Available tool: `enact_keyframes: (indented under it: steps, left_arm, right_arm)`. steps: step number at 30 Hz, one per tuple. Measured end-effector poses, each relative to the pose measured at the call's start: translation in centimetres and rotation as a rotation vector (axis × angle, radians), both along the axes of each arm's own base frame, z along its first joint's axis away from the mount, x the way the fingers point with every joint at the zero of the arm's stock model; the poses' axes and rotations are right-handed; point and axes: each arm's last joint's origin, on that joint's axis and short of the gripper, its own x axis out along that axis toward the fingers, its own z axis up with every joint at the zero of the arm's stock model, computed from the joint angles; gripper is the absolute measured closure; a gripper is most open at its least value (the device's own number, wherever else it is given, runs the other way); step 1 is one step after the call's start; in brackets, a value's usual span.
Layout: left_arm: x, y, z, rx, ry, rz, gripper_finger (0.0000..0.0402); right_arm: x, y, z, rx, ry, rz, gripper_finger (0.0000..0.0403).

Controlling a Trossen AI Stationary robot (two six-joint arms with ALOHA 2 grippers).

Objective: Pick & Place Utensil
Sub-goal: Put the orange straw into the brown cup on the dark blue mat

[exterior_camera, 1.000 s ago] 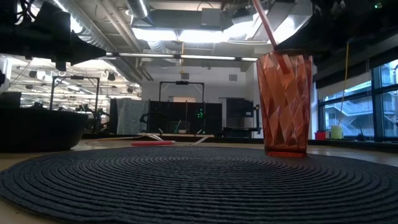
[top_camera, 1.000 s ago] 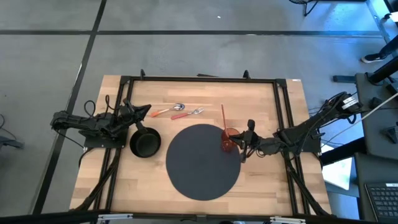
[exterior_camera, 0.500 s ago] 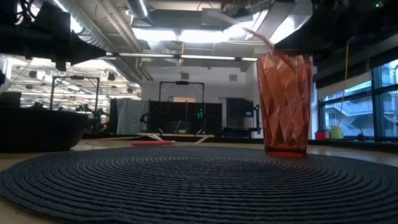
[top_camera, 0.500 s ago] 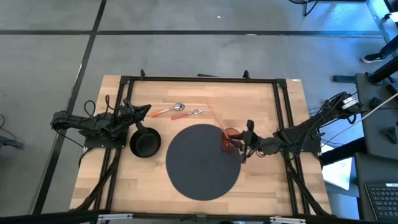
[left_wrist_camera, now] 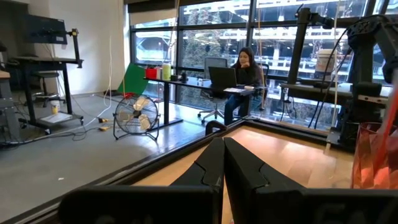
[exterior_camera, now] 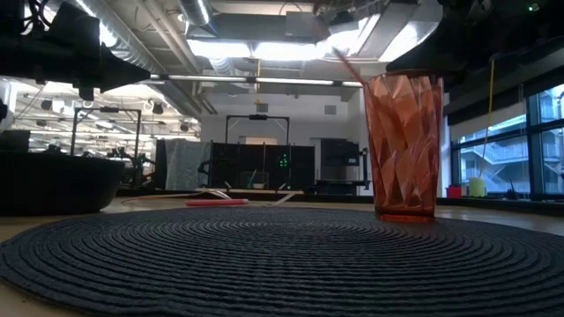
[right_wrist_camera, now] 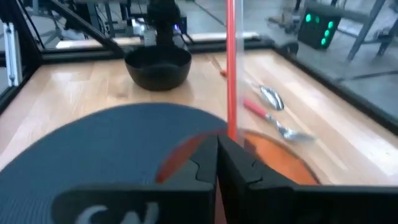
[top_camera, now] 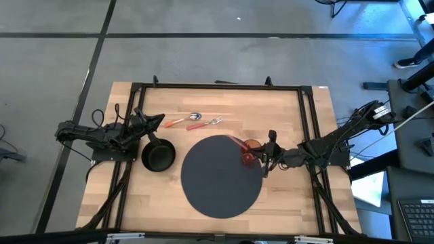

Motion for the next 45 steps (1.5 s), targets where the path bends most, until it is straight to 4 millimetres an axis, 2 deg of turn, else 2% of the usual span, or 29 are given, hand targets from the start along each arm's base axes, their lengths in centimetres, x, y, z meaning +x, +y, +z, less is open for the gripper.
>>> enact_keyframes:
  steps: [3,7,13,19,23,27,32,37,41,45]
  left_arm:
    - [0.0,0.0,0.0,0.000,0.000,0.000,0.0398]
    - [0.0,0.0,0.0,-0.002,-0.003,0.000,0.0398]
    - [0.0,0.0,0.1,-0.003,-0.009,0.000,0.0398]
    - [0.0,0.0,0.1,0.000,-0.009,-0.014,0.0398]
    - [0.0,-0.1,0.1,0.003,-0.008,-0.026,0.0398]
    - [0.0,-0.1,0.1,0.003,-0.008,-0.026,0.0398]
    - [0.0,-0.1,0.1,0.003,-0.008,-0.025,0.0398]
    - [0.0,-0.1,0.1,0.003,-0.008,-0.026,0.0398]
    - [0.0,-0.1,0.1,0.003,-0.008,-0.025,0.0398]
    - [0.0,-0.1,0.1,0.002,-0.008,-0.026,0.0398]
  right_arm:
    - [0.2,0.1,0.9,-0.009,-0.058,0.010,0.0389]
    - [0.8,0.1,3.0,0.007,-0.102,0.020,0.0352]
    - [2.1,-0.5,5.2,0.057,0.000,0.046,0.0250]
    - [2.4,-0.4,6.3,0.062,0.072,0.107,0.0142]
    - [2.0,-0.5,7.4,0.045,0.121,0.142,0.0101]
    - [1.7,-0.2,8.0,0.068,0.137,0.239,0.0091]
    - [3.0,0.4,6.7,0.054,0.170,0.297,0.0094]
    - [4.5,0.7,5.6,0.015,0.161,0.247,0.0096]
    - [5.1,0.2,5.4,-0.004,0.133,0.164,0.0099]
    - [5.1,0.0,5.3,-0.009,0.142,0.145,0.0138]
